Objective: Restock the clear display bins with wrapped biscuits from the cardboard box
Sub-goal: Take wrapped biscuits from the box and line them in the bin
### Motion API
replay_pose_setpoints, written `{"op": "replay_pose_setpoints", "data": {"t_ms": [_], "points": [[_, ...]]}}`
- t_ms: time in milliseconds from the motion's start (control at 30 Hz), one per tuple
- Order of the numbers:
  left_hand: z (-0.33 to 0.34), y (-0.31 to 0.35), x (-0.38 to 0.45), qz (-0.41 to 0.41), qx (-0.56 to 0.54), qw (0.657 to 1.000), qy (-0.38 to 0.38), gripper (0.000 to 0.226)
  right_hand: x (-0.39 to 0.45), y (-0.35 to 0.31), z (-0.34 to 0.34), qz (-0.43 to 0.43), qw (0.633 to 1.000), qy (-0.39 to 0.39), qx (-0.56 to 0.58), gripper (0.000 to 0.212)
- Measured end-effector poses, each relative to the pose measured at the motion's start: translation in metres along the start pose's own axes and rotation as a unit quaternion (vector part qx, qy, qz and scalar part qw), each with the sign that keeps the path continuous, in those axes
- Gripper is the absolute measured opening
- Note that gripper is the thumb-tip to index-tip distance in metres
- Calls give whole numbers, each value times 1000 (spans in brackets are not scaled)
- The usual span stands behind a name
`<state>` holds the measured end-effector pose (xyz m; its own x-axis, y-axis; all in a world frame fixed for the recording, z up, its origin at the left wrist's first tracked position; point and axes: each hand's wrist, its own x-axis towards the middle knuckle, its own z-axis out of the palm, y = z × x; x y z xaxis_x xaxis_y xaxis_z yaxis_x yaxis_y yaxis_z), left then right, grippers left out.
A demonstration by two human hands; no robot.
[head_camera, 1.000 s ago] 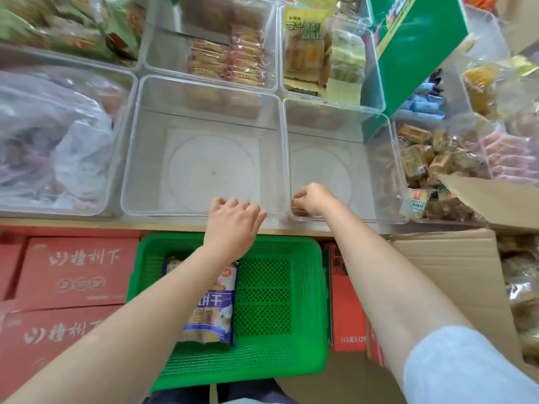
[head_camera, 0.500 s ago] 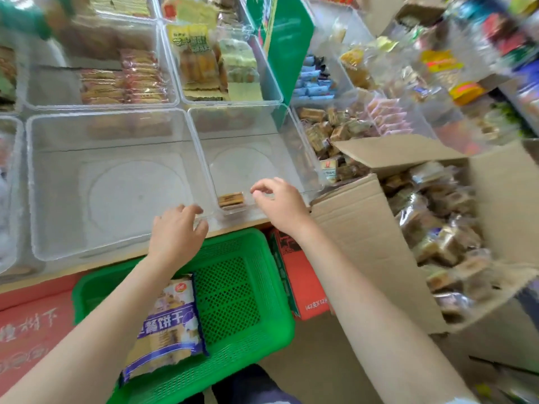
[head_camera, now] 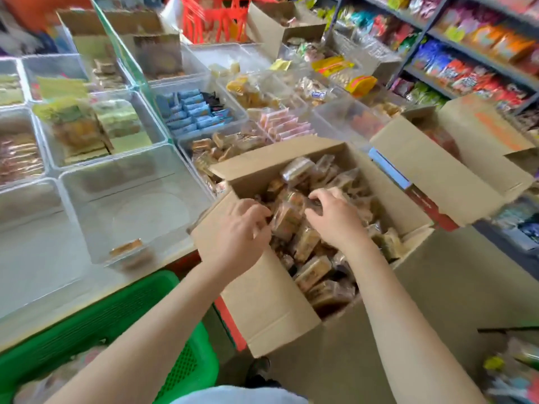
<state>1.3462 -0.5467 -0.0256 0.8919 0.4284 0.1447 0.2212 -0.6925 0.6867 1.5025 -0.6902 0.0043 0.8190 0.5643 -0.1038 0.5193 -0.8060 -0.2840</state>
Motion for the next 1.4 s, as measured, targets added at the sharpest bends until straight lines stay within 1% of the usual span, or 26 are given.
{"op": "replay_pose_setpoints", "data": {"t_ms": [33, 100, 167, 200, 233, 300, 367, 433, 500, 567, 633, 667, 733, 800, 833, 867, 933, 967, 1000, 1033, 1100, 1133, 1200, 1267, 1333, 1400], "points": [[13, 10, 8, -1, 25, 1000, -13, 29, 7, 19, 0, 15, 1000, -19, -10, 48], [36, 20, 20, -21, 78, 996, -35, 37, 17, 48, -2, 29, 995, -98, -13, 64], [52, 21, 28, -40, 126, 991, -31, 40, 22, 66, -8, 11, 984, -179, 7, 78], [57, 19, 31, -52, 140, 988, -29, 42, 26, 72, -10, -6, 981, -192, 10, 79], [59, 18, 34, -64, 147, 986, -31, 44, 31, 76, -13, -23, 981, -194, 7, 76], [59, 15, 35, -80, 157, 983, -40, 47, 41, 81, -20, -39, 979, -201, 12, 60], [55, 19, 36, -104, 138, 984, -55, 50, 49, 85, -27, -39, 977, -194, 75, 45], [48, 27, 39, -136, 60, 987, -67, 47, 54, 84, -37, -56, 969, -151, 190, 35], [41, 32, 45, -171, -99, 979, -48, 46, 57, 74, -47, -66, 938, -115, 321, 32], [29, 38, 49, -193, -283, 939, -31, 63, 58, 53, -54, -72, 904, -116, 406, 37], [16, 38, 51, -195, -384, 902, -30, 69, 57, 25, -53, -95, 881, -142, 442, 35], [7, 35, 52, -196, -406, 892, -16, 65, 57, 10, -51, -106, 873, -157, 449, 30], [-13, 19, 49, -196, -420, 885, 40, 58, 56, -19, -45, -140, 870, -187, 435, 25], [-37, -7, 38, -183, -397, 895, 86, 57, 57, -50, -38, -193, 886, -212, 364, 31], [-49, -22, 31, -180, -378, 903, 96, 57, 59, -67, -32, -228, 902, -214, 298, 33], [-58, -37, 24, -178, -360, 910, 99, 57, 61, -84, -27, -264, 914, -208, 226, 33], [-72, -81, 4, -193, -316, 921, 121, 55, 66, -128, -4, -323, 922, -181, 112, 31], [-74, -102, -4, -215, -274, 926, 145, 57, 69, -146, 7, -335, 925, -160, 79, 31], [-77, -133, -19, -265, -213, 924, 175, 63, 73, -172, 24, -340, 927, -150, 60, 32], [-78, -165, -35, -328, -132, 917, 186, 72, 77, -197, 44, -343, 928, -141, 48, 32], [-69, -223, -72, -415, 20, 898, 143, 81, 87, -241, 88, -351, 926, -137, 31, 31], [-63, -243, -87, -427, 70, 894, 114, 80, 93, -259, 112, -348, 926, -146, 25, 30], [-52, -261, -102, -407, 137, 901, 66, 74, 101, -283, 161, -320, 932, -171, -2, 31], [-49, -269, -102, -386, 183, 903, 37, 69, 105, -294, 204, -286, 937, -196, -39, 31], [-52, -279, -99, -366, 211, 905, 38, 67, 107, -297, 237, -257, 940, -215, -63, 31], [-53, -292, -101, -337, 243, 908, 45, 69, 112, -301, 259, -236, 945, -213, -72, 31]]}}
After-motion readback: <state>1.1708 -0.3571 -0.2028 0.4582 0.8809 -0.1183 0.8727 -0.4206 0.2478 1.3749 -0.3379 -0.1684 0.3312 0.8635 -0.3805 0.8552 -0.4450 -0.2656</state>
